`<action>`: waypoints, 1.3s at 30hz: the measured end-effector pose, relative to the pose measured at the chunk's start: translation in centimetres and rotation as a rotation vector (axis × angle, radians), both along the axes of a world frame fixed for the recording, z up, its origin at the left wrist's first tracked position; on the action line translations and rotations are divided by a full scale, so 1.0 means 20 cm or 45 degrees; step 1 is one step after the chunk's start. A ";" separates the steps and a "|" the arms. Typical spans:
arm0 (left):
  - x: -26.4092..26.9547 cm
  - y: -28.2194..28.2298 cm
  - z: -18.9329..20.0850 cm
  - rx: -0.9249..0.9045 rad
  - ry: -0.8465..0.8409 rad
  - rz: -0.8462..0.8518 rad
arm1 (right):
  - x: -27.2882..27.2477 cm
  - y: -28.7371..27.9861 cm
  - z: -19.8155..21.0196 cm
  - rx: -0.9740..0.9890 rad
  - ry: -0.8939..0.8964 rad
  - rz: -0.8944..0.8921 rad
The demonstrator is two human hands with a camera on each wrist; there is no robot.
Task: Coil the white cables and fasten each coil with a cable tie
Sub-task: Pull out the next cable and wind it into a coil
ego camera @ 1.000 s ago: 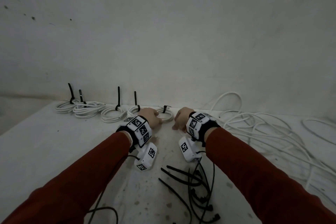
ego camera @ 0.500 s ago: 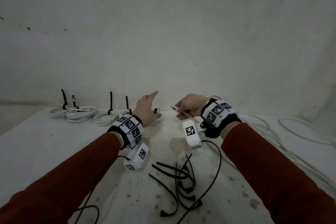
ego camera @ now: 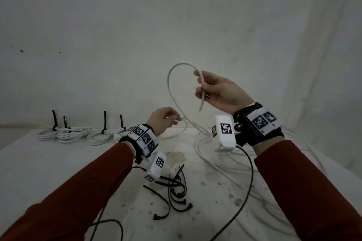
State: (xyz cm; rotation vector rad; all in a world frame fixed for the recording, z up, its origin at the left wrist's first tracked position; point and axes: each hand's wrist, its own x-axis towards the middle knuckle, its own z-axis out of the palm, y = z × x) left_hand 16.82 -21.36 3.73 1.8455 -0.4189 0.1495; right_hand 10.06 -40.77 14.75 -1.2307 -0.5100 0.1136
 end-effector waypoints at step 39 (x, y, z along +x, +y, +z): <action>-0.35 -0.09 0.69 -0.927 -0.094 -0.155 | -0.48 0.09 -0.62 -1.577 0.114 -0.004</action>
